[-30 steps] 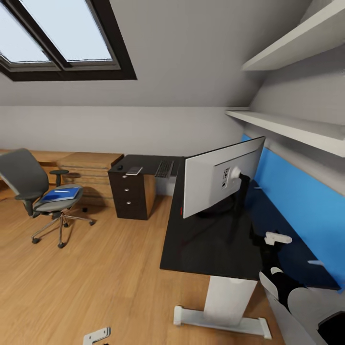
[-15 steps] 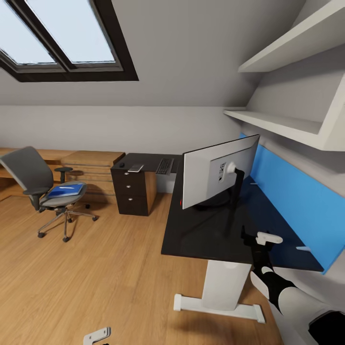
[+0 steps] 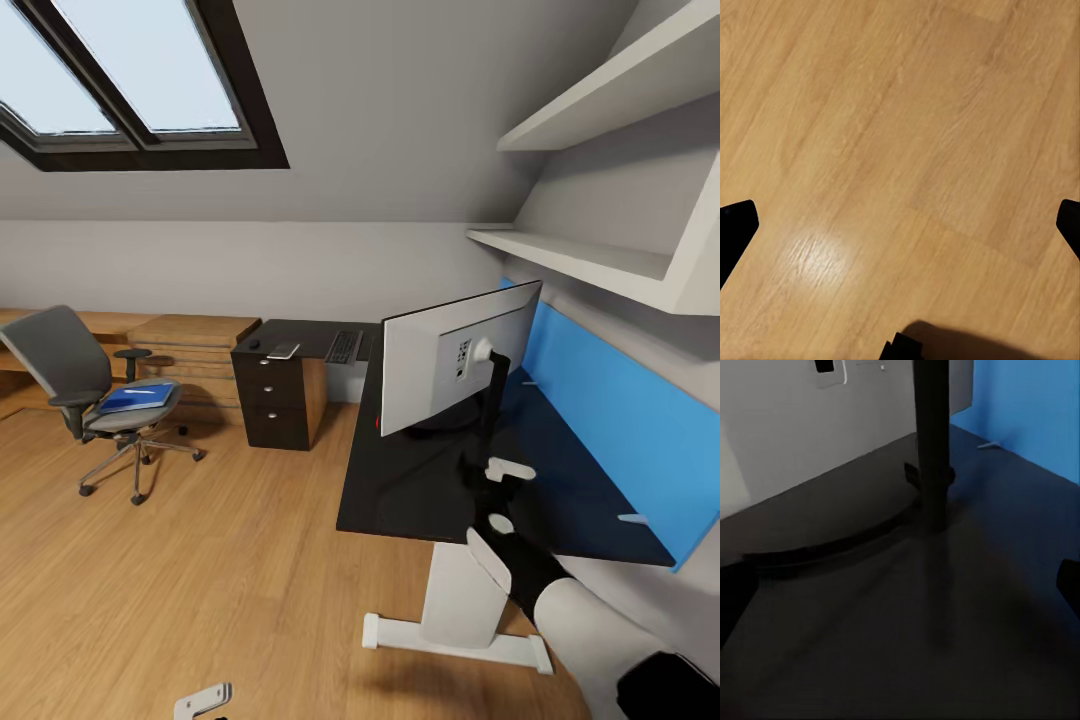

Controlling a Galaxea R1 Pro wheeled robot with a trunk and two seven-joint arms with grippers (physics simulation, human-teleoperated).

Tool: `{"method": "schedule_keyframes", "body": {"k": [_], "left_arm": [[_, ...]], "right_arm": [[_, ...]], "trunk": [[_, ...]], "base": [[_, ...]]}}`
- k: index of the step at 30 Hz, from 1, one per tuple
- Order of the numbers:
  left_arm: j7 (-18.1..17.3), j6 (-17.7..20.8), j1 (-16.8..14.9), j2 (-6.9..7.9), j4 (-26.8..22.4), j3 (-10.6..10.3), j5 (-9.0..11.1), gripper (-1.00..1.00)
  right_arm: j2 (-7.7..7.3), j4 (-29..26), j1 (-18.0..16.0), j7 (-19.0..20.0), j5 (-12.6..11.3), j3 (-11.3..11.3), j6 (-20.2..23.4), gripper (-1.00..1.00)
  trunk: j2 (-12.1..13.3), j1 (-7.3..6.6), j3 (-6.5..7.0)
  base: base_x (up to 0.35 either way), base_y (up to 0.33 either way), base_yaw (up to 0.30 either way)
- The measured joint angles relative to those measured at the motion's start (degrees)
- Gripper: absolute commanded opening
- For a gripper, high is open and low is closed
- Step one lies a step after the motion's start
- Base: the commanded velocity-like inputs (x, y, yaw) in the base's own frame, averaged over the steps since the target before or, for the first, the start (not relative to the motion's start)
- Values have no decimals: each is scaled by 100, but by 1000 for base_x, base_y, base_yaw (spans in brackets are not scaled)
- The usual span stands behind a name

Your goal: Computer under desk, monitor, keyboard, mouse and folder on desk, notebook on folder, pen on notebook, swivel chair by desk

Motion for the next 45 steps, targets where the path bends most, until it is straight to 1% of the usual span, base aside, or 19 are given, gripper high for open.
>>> {"method": "schedule_keyframes", "body": {"k": [1,2,4,5,8,11,12,15,16,20,24,34,38,42,43,45], "left_arm": [[0,0,0,0,2,0,0,100],[0,-1,0,-1,9,0,-1,100],[0,-3,0,-2,18,0,-3,100],[-6,-8,0,-6,44,-6,-5,100],[-8,-9,0,-6,54,-5,-7,100],[-9,-10,0,-4,58,-1,-7,100],[-8,-16,0,-3,59,-1,-7,100],[-12,-71,0,-6,59,-5,-10,100],[-13,-145,1,-8,58,-8,-17,100],[-11,-363,2,-11,109,-12,-36,100],[-8,-454,2,-18,224,-15,-42,100],[-7,-494,1,-27,292,-16,-46,100],[-7,-499,1,-33,297,-18,-46,100],[-7,-502,1,-36,299,-22,-47,100],[-7,-501,1,-36,299,-23,-47,100],[-7,-500,1,-37,300,-24,-47,100]], "right_arm": [[11,-184,0,-110,5,1,212,100],[30,-527,0,-292,14,6,609,100],[43,-860,1,-428,5,4,986,100],[63,-1449,0,-601,-8,6,1684,100],[64,-1893,0,-662,-45,14,2039,100],[52,-2155,11,-679,-57,22,2196,100],[51,-2279,89,-673,-49,49,2251,100],[48,-2358,211,-668,-6,159,2272,100],[43,-2426,291,-668,37,282,2279,100],[22,-2589,410,-681,116,537,2279,100],[14,-2661,459,-695,149,635,2277,100],[11,-2698,502,-750,189,682,2258,100],[10,-2704,535,-785,324,688,2221,100],[19,-2705,566,-825,531,691,2145,100],[29,-2705,575,-909,649,695,2104,100],[40,-2706,584,-1080,770,701,2059,100]], "trunk": [[0,0,0],[0,0,0],[0,0,0],[0,0,1],[0,0,0],[0,0,0],[0,0,0],[1,0,0],[1,0,0],[1,0,0],[1,0,0],[1,0,0],[1,0,0],[0,-1,0],[0,-1,0],[0,-2,0]], "base": [[0,0,0],[0,0,0],[0,0,0],[0,0,0],[0,0,0],[0,60,0],[0,186,0],[0,230,0],[0,263,0],[0,281,0],[0,295,0],[0,301,0],[2,303,0],[83,296,0],[169,277,0],[191,269,0]]}}
